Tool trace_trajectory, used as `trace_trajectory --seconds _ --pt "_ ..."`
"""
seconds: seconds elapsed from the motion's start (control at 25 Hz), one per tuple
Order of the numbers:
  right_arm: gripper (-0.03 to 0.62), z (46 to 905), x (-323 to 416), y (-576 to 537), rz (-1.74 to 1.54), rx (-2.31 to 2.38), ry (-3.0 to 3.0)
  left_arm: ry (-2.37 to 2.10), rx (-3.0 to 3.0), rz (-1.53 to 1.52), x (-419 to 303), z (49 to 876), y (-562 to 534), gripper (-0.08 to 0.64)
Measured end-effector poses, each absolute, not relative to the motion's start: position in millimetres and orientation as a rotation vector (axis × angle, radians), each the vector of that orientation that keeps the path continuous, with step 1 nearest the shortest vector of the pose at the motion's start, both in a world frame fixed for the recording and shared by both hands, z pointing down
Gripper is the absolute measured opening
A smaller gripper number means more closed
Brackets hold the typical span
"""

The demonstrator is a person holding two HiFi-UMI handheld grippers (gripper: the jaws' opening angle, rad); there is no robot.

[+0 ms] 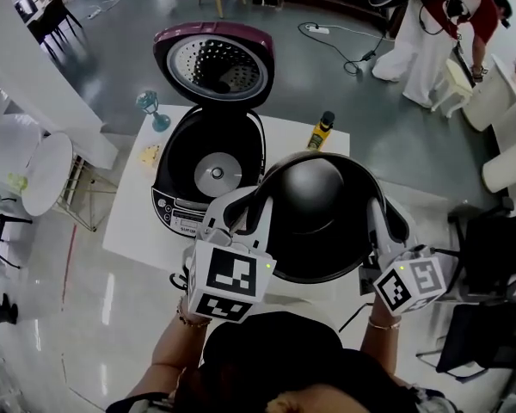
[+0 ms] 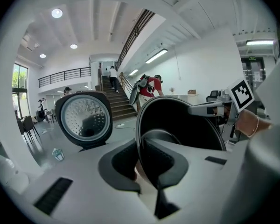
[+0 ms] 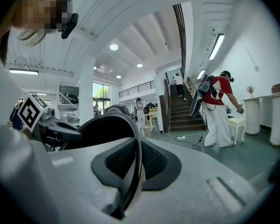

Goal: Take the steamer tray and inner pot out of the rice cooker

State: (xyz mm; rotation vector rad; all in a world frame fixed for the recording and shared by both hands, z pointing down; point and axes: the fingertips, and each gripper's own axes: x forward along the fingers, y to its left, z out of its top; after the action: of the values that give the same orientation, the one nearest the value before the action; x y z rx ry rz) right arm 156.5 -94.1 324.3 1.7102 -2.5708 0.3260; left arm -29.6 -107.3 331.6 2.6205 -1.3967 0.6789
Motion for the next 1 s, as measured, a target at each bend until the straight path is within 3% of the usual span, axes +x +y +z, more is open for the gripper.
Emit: trace_trajectory --seconds 1.0 --pt "0.033 492 209 -32 0.849 1.53 -2.294 -1.114 2.322 0.953 25 494 -42 0.037"
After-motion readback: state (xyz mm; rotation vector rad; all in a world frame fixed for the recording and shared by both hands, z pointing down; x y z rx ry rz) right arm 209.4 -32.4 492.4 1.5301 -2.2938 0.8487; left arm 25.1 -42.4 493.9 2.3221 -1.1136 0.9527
